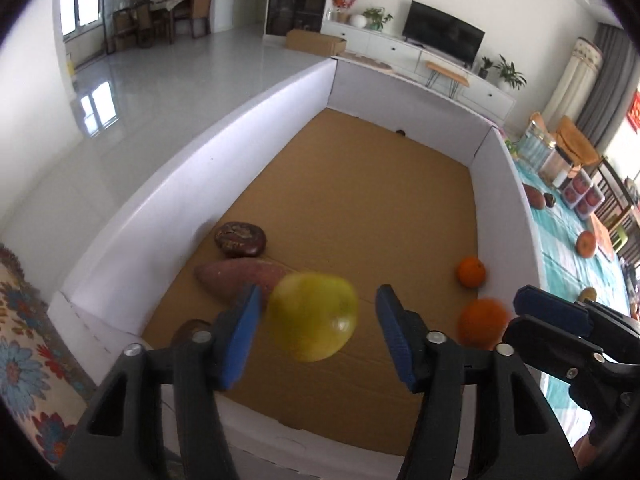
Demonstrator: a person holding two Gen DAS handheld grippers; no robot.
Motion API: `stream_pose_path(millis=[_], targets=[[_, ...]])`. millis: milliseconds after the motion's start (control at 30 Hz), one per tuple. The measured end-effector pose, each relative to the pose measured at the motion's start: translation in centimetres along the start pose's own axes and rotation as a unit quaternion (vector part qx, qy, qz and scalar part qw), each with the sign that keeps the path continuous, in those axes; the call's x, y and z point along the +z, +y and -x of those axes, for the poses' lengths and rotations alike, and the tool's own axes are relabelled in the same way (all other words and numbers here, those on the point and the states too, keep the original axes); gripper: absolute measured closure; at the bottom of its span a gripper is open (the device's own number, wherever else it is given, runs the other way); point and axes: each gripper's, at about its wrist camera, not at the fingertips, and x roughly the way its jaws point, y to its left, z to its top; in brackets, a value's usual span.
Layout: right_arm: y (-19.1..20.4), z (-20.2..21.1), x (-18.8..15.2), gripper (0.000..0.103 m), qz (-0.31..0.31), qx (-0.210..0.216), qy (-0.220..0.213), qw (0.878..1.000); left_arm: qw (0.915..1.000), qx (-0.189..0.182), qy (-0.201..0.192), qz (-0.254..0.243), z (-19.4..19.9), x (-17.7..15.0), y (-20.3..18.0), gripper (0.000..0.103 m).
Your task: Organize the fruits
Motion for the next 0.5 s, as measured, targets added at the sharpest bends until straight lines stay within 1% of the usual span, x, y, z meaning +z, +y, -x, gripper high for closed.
stream_pose_path(millis=[33, 100, 200, 233, 267, 333, 400, 500], targets=[[-0.5, 0.7, -0.2, 0.042, -0.001, -0.008, -0.012, 1.0, 1.0, -0.001, -0.009, 0.003, 0.2, 0.0, -0.2, 0.02], [-1.7, 2.7, -0.8, 0.029, -0.004, -0.03, -0.042, 0.999, 0.9997, -0.007, -0.025, 0.003, 0.7, 0.3, -0.6, 0.02], [-4.7, 6.4, -2.8, 0.022, -0.024, -0.082, -0.092, 0.992, 0.9988, -0.028, -0.039, -0.008, 1.4, 0.7, -2.6, 0.02], [-6.2, 7.8, -3.8, 0.017, -0.035, -0.106, -0.11, 0.988, 0.9982, -0.039, -0.044, -0.012, 1.6, 0.6, -3.6, 0.02], [-7.8, 9.2, -5.0, 0.015, -0.047, -0.136, -0.127, 0.981, 0.9974, -0.051, -0.047, -0.019, 1.9, 0.5, -4.7, 0.02], [-11.5, 11.8, -7.7, 0.014, -0.076, -0.207, -0.148, 0.964, 0.9947, -0.078, -0.051, -0.043, 2.5, 0.0, -7.4, 0.02], [-15.7, 14.2, -10.4, 0.013, -0.108, -0.281, -0.145, 0.943, 0.9896, -0.105, -0.055, -0.081, 3.3, -0.7, -10.9, 0.02], [-22.6, 18.0, -13.9, 0.013, -0.166, -0.382, -0.136, 0.899, 0.9767, -0.151, -0.059, -0.141, 4.7, -2.3, -16.4, 0.02]])
